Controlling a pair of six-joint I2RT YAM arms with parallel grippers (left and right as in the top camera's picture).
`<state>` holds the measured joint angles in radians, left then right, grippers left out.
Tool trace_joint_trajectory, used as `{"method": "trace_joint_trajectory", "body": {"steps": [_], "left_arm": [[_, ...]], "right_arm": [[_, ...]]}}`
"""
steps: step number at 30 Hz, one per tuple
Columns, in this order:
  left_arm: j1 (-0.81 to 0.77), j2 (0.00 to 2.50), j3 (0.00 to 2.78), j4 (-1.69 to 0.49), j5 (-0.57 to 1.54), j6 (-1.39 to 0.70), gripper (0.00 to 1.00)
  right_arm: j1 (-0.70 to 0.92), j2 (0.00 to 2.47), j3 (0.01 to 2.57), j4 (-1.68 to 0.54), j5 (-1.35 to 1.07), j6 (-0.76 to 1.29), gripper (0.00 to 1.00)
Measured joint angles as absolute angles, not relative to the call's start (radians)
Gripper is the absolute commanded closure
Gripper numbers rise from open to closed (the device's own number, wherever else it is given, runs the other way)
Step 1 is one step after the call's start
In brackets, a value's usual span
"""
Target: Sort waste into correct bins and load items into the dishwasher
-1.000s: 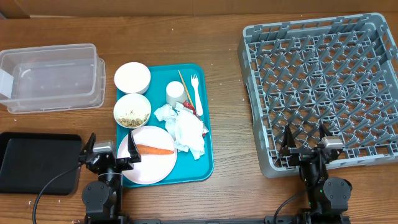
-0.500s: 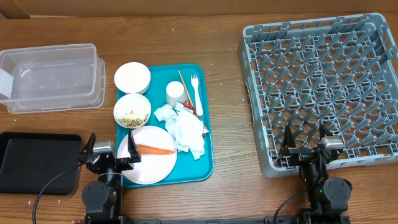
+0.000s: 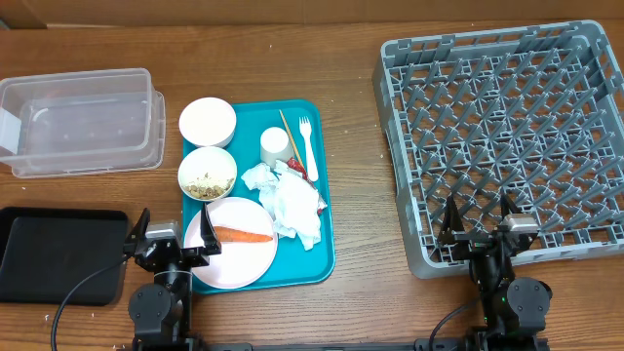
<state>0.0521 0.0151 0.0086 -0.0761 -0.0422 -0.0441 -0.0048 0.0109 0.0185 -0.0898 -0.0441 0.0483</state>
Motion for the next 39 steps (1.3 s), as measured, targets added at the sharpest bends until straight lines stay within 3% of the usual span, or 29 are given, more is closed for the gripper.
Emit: {"method": "trace_joint_trajectory", "body": {"steps": [4, 10, 16, 19, 26, 33, 39], "left_arm": [[0.052, 0.015, 0.009, -0.073, 0.03, -0.129, 0.0], [0.045, 0.015, 0.009, -0.049, 0.319, -0.551, 0.0], [0.046, 0.015, 0.009, 0.135, 0.545, -0.667, 0.0], [0.046, 0.015, 0.044, 0.112, 0.606, -0.709, 0.0], [0.046, 0.087, 0.436, -0.401, 0.583, -0.646, 0.0], [0.046, 0.472, 1.034, -0.978, 0.421, -0.503, 0.0], [0.046, 0.68, 1.152, -1.077, 0.521, -0.486, 0.0]], "right_arm": [[-0.005, 0.011, 0.019, -0.09, -0.044, 0.048, 0.0], [-0.005, 0.011, 0.019, -0.09, -0.044, 0.048, 0.0], [-0.005, 0.011, 0.019, -0.09, -0.044, 0.048, 0.0], [-0.005, 0.011, 0.019, -0.089, -0.044, 0.048, 0.0], [-0.005, 0.011, 0.019, -0.091, -0.044, 0.049, 0.0], [-0.005, 0.011, 0.019, -0.089, -0.044, 0.048, 0.0], [-0.005, 0.011, 0.019, -0.09, -0.044, 0.048, 0.0]]}}
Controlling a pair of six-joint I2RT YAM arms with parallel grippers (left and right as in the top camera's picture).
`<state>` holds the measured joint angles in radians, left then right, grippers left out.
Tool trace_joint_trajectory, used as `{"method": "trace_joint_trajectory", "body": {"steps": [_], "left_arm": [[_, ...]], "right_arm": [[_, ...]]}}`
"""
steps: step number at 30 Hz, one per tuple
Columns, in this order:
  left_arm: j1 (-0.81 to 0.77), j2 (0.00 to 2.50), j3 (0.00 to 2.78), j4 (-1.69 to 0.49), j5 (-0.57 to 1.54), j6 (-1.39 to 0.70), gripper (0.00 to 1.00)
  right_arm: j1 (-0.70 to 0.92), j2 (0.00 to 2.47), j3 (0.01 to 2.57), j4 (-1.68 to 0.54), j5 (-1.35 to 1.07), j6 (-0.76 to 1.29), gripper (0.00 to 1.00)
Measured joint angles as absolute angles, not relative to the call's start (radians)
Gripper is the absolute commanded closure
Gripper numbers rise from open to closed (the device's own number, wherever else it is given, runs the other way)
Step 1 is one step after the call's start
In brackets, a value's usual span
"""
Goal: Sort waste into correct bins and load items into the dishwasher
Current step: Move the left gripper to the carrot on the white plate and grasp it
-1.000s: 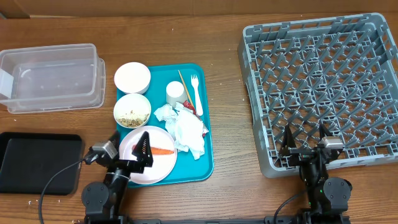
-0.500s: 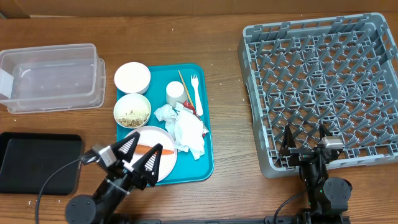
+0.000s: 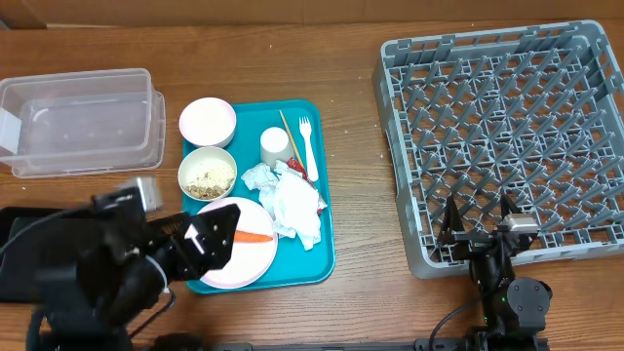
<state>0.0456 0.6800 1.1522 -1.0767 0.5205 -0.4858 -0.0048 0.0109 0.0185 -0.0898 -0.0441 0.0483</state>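
On a teal tray (image 3: 322, 244) lies a white plate (image 3: 255, 261) with an orange carrot piece (image 3: 255, 236). The tray also carries an empty white bowl (image 3: 207, 120), a bowl of food scraps (image 3: 207, 174), a white cup (image 3: 275, 144), a white fork (image 3: 306, 146), a wooden chopstick (image 3: 290, 129) and crumpled napkins (image 3: 294, 203). My left gripper (image 3: 213, 237) hangs over the plate's left edge, just left of the carrot; it is blurred, and its fingers look open. The right gripper (image 3: 478, 226) stands open in front of the grey dish rack (image 3: 507, 127).
A clear plastic bin (image 3: 83, 119) stands at the far left. A black bin (image 3: 15, 258) near the front left is mostly covered by my left arm. A small red wrapper (image 3: 298, 169) lies among the napkins.
My left arm has left its low spot at the table's front edge. It now stands higher, with its gripper over the plate's left edge beside the carrot. The right arm has not moved.
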Motion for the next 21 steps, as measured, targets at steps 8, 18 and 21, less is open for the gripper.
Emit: {"method": "trace_joint_trajectory", "body": {"steps": [8, 18, 21], "left_arm": [[0.044, 0.762, 1.153, -1.384, 0.241, -1.127, 0.0], [0.044, 0.912, 0.98, -1.314, 0.283, -1.394, 0.0], [0.044, 1.002, 0.942, -1.263, 0.308, -1.409, 0.0]], "right_arm": [[-0.005, 0.011, 0.019, -0.09, -0.044, 0.048, 0.0], [-0.005, 0.011, 0.019, -0.089, -0.044, 0.048, 0.0], [-0.005, 0.011, 0.019, -0.091, -0.044, 0.048, 0.0]]}}
